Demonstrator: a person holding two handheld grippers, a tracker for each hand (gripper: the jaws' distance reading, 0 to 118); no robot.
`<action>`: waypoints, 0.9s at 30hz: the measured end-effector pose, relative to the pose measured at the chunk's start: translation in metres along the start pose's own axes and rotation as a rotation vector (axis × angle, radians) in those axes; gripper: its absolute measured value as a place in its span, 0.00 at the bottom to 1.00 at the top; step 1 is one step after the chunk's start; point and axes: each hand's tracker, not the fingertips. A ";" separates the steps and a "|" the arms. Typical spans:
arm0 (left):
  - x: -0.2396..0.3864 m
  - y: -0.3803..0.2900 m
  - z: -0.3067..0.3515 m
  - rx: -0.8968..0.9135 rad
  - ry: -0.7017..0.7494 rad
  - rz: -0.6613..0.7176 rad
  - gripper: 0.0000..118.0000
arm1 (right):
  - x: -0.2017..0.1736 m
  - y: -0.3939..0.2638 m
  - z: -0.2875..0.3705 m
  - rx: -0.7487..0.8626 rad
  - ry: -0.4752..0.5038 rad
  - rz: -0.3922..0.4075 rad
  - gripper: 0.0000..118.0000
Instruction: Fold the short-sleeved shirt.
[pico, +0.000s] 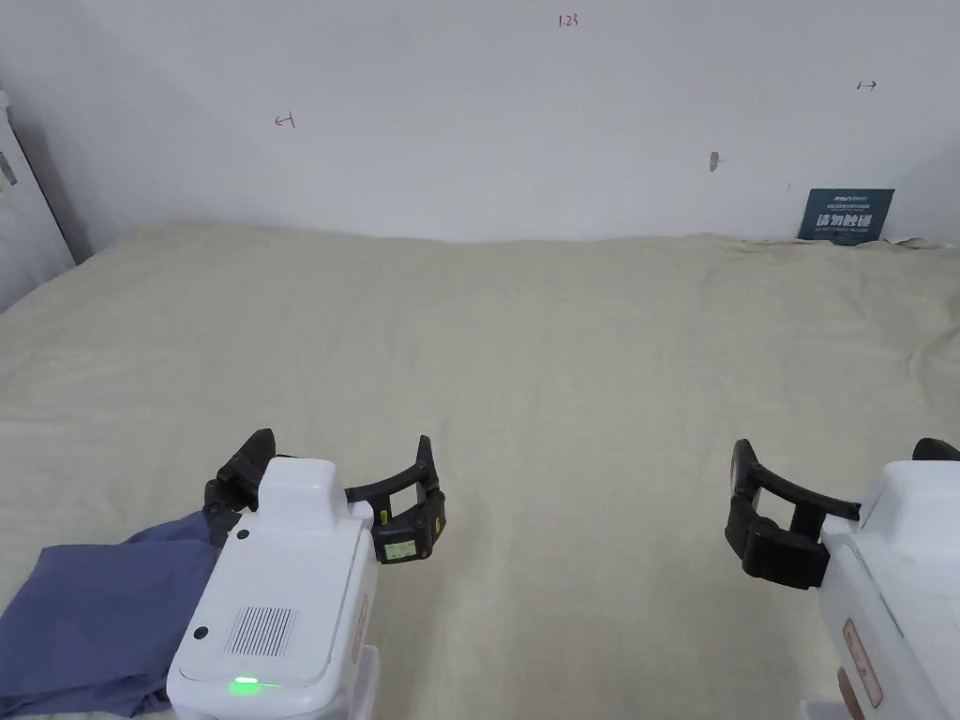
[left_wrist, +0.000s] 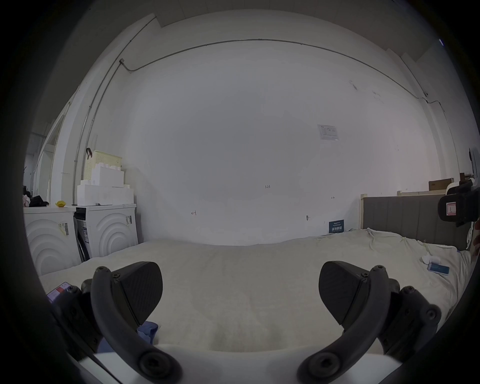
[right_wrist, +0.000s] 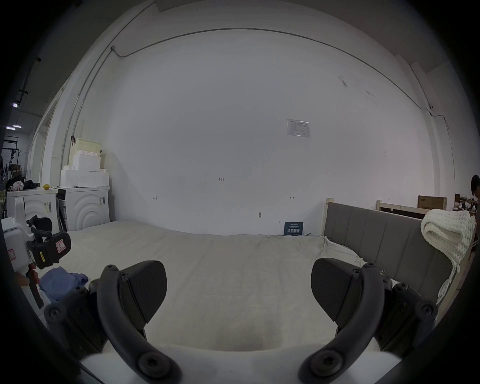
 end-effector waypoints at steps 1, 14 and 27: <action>0.000 0.001 0.000 -0.001 -0.002 0.002 1.00 | 0.000 0.000 0.000 0.001 0.001 0.000 0.95; -0.003 0.001 0.003 0.003 0.011 0.007 1.00 | -0.002 0.001 0.000 0.011 0.005 -0.001 0.95; -0.004 0.002 0.004 0.006 0.015 0.004 1.00 | -0.004 0.001 0.001 0.013 0.013 -0.001 0.94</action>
